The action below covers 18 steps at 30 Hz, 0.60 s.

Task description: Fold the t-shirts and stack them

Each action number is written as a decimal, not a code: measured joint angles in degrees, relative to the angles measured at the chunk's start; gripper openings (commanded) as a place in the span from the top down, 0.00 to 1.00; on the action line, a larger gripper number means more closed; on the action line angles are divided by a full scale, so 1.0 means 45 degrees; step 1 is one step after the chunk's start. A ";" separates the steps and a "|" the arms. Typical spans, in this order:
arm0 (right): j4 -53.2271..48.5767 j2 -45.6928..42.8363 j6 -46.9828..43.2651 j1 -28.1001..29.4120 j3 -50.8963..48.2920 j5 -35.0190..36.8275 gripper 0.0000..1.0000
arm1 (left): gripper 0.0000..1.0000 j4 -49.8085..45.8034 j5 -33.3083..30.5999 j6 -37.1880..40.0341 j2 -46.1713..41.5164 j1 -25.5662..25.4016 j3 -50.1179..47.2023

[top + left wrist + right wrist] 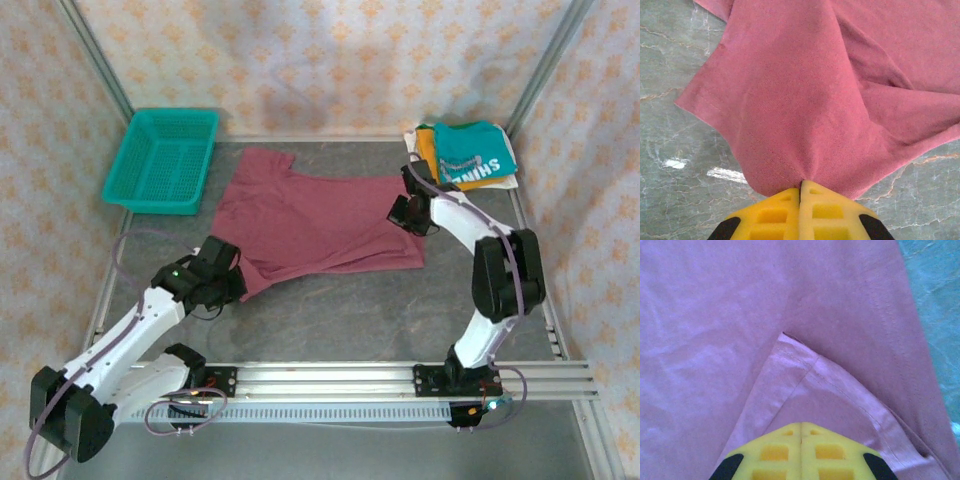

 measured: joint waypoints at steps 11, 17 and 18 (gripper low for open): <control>-0.0340 0.0801 -0.0262 0.0389 -0.0097 0.0189 0.64 | 1.00 0.0282 0.0549 -0.0476 0.1452 -0.0083 -0.1438; -0.0437 0.1909 -0.0214 0.0908 0.1384 0.0243 0.57 | 1.00 0.0622 0.0510 -0.0481 0.2113 -0.0141 -0.1530; -0.0452 0.2050 -0.0194 0.0903 0.1564 0.0287 0.55 | 1.00 0.0699 0.0491 -0.0505 0.2113 -0.0141 -0.1549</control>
